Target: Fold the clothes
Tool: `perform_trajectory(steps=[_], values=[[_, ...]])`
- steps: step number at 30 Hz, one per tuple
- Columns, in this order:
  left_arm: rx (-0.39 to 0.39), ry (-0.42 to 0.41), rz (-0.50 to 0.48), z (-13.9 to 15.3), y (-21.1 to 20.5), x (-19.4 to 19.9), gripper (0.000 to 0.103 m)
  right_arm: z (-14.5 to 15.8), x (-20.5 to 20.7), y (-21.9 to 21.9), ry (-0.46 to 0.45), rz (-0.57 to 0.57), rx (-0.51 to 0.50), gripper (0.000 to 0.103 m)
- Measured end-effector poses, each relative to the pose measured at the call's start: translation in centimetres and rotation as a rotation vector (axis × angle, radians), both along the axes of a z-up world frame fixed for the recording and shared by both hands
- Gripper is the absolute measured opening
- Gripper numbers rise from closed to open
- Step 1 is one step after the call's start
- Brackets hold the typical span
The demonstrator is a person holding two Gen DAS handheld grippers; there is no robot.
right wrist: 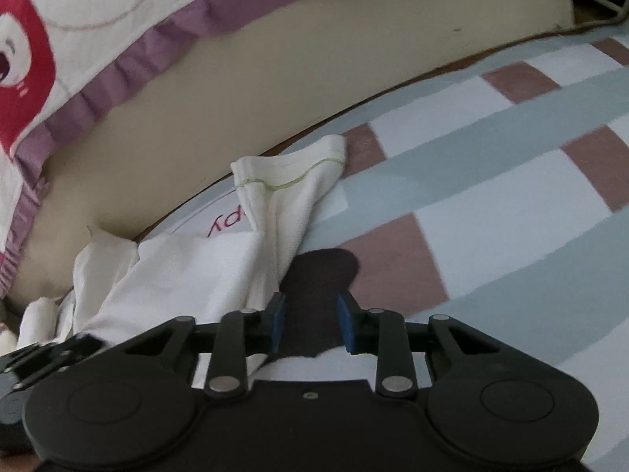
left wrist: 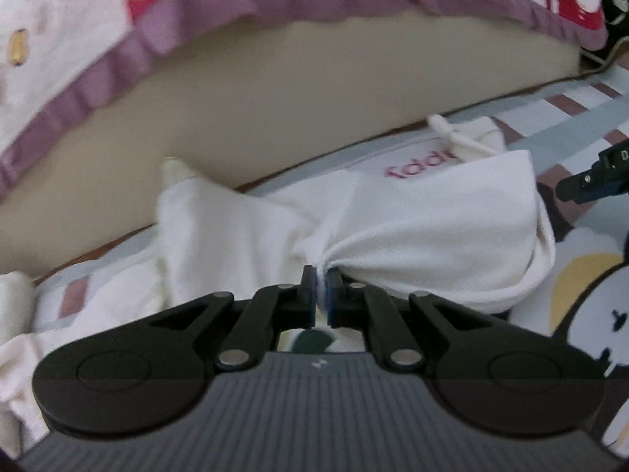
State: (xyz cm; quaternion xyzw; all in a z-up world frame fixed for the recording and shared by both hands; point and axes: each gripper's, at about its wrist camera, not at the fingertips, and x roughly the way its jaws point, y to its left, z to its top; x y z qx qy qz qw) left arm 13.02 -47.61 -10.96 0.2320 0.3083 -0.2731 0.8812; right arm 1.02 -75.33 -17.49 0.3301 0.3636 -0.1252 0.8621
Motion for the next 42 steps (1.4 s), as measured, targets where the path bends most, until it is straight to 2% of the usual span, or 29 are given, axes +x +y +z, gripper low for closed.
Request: perform_trajectory(steps=[3,6,11,13,17,18,19,23,27,29,30,32,34,35,37,39,41,42], values=[[-0.015,-0.029,0.035,0.1,1.4,-0.2,0.004,-0.3,0.9,0.8,-0.009,0.021,-0.03,0.04],[-0.038,-0.037,0.064,0.7,2.3,-0.5,0.004,-0.5,1.2,1.4,-0.022,0.024,-0.004,0.041],[-0.026,-0.062,0.006,2.2,2.7,-1.3,0.004,0.1,2.3,2.7,-0.069,0.056,-0.001,0.05],[-0.032,-0.063,-0.014,2.7,2.4,-1.6,0.004,-0.1,3.0,3.0,-0.07,0.067,0.016,0.062],[-0.05,-0.061,-0.045,3.5,1.8,-2.3,0.004,-1.5,4.0,3.8,-0.048,0.093,-0.01,0.063],[-0.059,-0.064,-0.053,3.8,1.7,-2.4,0.004,-1.7,4.1,3.9,-0.05,0.097,-0.023,0.048],[-0.073,-0.07,-0.059,4.2,1.5,-2.4,0.004,-1.3,3.9,3.8,-0.064,0.096,-0.038,0.005],[-0.143,-0.068,-0.084,6.3,0.3,-2.4,0.004,0.4,3.2,3.1,-0.117,0.083,-0.103,0.003],[-0.203,-0.025,-0.134,8.3,-1.7,-2.6,0.004,6.1,-0.6,0.7,-0.172,-0.052,-0.27,0.003],[-0.223,0.033,-0.158,8.5,-2.8,-2.6,0.004,8.9,-2.6,-0.4,-0.193,-0.118,-0.358,0.003],[-0.226,0.077,-0.169,8.3,-3.3,-2.5,0.004,9.8,-3.8,-0.6,-0.169,-0.14,-0.416,0.003],[-0.192,0.198,-0.179,6.4,-4.6,-2.5,0.004,9.7,-5.0,-0.7,-0.032,-0.144,-0.503,0.003],[-0.146,0.291,-0.168,4.3,-5.2,-2.6,0.004,6.9,-5.0,-2.0,0.152,-0.103,-0.424,0.004],[-0.122,0.301,-0.167,3.4,-5.3,-2.7,0.004,5.6,-5.1,-2.9,0.216,-0.099,-0.333,0.004],[-0.076,0.319,-0.17,1.9,-5.3,-3.0,0.004,4.2,-5.8,-4.0,0.277,-0.106,-0.212,0.01],[-0.043,0.332,-0.182,0.9,-5.0,-3.0,0.005,4.9,-6.1,-4.2,0.29,-0.128,-0.256,0.012],[-0.024,0.348,-0.188,0.1,-4.7,-3.1,0.005,5.7,-6.2,-4.5,0.264,-0.144,-0.321,0.04],[-0.015,0.352,-0.19,-0.3,-4.6,-3.1,0.005,6.0,-6.2,-4.6,0.228,-0.138,-0.336,0.06]])
